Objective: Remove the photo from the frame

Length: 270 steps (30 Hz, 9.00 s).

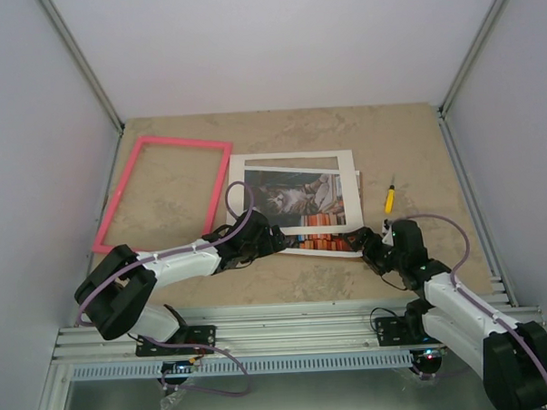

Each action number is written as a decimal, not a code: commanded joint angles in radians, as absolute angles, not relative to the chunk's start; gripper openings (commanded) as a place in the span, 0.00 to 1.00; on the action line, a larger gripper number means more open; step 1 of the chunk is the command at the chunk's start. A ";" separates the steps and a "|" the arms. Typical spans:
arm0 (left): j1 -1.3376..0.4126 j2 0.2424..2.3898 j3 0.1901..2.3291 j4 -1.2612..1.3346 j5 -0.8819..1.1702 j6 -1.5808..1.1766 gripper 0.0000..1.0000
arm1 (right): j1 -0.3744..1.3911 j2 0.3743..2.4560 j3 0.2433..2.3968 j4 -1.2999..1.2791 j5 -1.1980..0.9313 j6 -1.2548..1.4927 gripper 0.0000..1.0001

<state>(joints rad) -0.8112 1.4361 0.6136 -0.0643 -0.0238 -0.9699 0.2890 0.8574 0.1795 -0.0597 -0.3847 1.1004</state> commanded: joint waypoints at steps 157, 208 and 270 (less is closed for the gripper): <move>-0.815 0.631 0.591 -0.401 -0.321 -1.216 0.99 | 0.232 1.001 1.284 -0.264 -0.471 1.011 0.00; -0.559 1.369 0.399 0.575 0.310 -1.355 0.99 | 0.530 0.898 0.287 0.394 0.020 1.420 0.01; -0.537 1.592 0.963 -0.434 0.264 -0.678 0.00 | 0.572 0.302 0.314 -0.259 0.319 0.798 0.93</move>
<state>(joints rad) -0.5453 1.5772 0.8547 -0.1013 0.3103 -0.9321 0.5728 0.3267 0.3351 -0.2668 0.2523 0.9291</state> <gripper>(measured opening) 0.016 0.928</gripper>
